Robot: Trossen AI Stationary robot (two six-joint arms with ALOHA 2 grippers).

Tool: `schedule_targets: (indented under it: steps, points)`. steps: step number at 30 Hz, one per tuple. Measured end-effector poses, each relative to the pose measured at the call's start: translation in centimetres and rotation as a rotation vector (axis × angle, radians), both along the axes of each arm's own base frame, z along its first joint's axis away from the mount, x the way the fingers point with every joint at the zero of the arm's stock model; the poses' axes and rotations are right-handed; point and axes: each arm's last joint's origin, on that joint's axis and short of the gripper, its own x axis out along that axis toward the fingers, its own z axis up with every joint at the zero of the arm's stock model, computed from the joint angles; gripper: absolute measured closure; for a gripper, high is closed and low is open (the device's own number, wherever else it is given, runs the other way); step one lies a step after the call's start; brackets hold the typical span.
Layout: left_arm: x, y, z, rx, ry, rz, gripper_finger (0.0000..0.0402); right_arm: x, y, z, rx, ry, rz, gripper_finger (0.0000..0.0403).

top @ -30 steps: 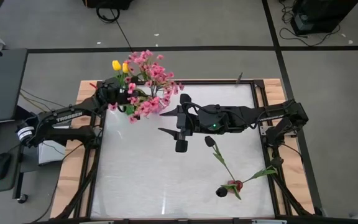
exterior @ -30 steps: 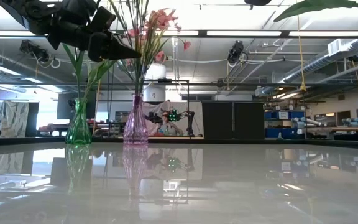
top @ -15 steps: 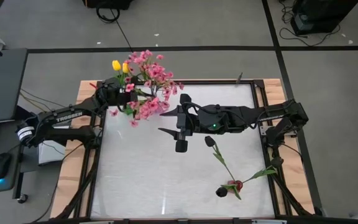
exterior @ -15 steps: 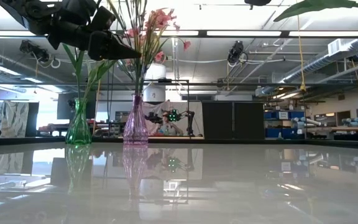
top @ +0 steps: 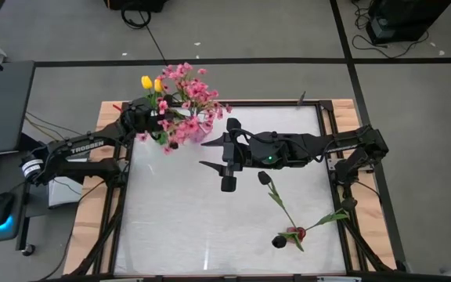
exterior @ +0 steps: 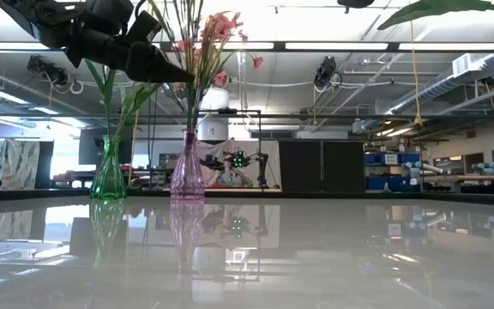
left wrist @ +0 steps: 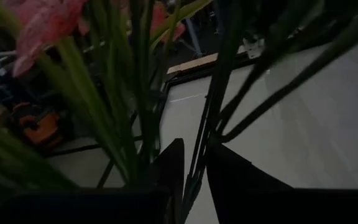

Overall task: Sort flowers into vase by color
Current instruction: Put the pink flowers into the purple vase

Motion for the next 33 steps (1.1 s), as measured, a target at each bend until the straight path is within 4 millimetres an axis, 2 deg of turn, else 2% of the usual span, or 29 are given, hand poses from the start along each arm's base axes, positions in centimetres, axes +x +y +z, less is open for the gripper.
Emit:
schedule_targets:
  steps: [17, 27, 33]
  points:
    - [-0.09, 0.27, -0.02, -0.074, -0.016, 0.114, 0.0328, 0.00, 0.01, 0.01, 0.000, 0.000, 0.000, 0.0176]
    - [-0.32, 0.62, -0.10, -0.145, -0.033, 0.173, 0.0299, 0.00, 0.00, 0.00, 0.000, 0.000, 0.000, 0.0176]
    - [-0.43, 0.64, -0.49, -0.181, -0.003, 0.208, 0.0294, 0.00, 0.01, 0.01, 0.000, 0.000, 0.000, 0.0176]
